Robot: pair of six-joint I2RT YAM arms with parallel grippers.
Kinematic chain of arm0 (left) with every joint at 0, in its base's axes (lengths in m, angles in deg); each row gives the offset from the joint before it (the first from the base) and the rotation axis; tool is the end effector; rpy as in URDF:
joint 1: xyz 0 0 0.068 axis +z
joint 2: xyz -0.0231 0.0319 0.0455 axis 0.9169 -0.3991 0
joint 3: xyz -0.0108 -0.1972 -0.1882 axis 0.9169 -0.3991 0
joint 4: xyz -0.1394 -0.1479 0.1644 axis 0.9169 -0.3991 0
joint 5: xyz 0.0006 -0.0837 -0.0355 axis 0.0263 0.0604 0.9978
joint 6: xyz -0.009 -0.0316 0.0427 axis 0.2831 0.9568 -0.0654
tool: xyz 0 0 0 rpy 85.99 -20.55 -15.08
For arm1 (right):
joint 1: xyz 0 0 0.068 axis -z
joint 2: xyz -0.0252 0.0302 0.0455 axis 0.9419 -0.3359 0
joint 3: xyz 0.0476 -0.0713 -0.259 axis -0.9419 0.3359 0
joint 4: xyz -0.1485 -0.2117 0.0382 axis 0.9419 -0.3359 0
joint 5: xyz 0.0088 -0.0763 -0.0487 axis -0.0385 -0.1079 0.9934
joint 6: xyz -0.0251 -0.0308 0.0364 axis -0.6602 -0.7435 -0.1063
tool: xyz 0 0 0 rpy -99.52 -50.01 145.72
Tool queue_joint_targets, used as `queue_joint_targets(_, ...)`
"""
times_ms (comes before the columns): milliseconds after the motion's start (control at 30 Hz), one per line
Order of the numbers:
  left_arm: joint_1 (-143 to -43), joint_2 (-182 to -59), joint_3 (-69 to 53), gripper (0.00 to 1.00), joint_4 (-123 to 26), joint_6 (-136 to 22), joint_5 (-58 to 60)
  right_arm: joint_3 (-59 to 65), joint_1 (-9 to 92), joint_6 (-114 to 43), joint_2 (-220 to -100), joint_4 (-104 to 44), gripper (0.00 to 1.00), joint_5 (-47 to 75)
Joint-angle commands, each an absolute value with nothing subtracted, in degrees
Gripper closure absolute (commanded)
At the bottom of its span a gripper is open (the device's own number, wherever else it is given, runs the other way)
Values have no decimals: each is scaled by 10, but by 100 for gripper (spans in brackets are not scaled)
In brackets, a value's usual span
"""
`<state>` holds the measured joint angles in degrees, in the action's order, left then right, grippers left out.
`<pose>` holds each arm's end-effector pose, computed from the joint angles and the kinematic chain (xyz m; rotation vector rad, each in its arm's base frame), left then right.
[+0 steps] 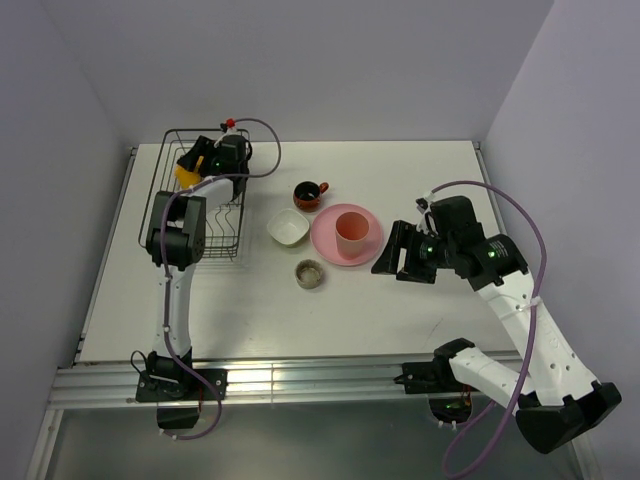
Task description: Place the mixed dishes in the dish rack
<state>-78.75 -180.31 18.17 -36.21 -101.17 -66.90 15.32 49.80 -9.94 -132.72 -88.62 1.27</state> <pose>0.5183 -0.0813 0.1683 0.0363 1.9458 1.2410 0.1501 0.0697 0.3440 0.0892 2.5531 0.8254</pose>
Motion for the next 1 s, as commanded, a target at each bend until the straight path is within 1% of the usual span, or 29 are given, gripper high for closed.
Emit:
queue_joint_targets(0,-796,-1798,188,27,-341,-1002,-681,156,503,-95,-1315,-870,24,11)
queue_joint_targets(233,-806,-1798,205,24,-399,-959,-684,156,503,-95,-1315,-866,24,9)
queue_joint_targets(267,-807,-1797,210,21,-416,-943,-685,157,503,-95,-1315,-864,24,8)
queue_joint_targets(333,-810,-1788,218,18,-449,-916,-670,156,503,-93,-1316,-862,24,6)
queue_joint_targets(367,-812,-1784,226,16,-489,-887,-660,156,503,-92,-1316,-861,24,4)
queue_joint_targets(467,-821,-1765,230,11,-534,-850,-635,152,503,-91,-1318,-859,24,3)
queue_joint_targets(633,-841,-1731,232,6,-609,-803,-591,146,503,-86,-1320,-852,24,-3)
queue_joint_targets(667,-842,-1726,243,3,-626,-780,-568,145,503,-84,-1320,-852,24,-4)
queue_joint_targets(767,-844,-1714,263,3,-672,-748,-540,137,503,-80,-1321,-850,24,-6)
queue_joint_targets(967,-843,-1694,302,3,-735,-718,-529,119,502,-77,-1318,-856,24,-5)
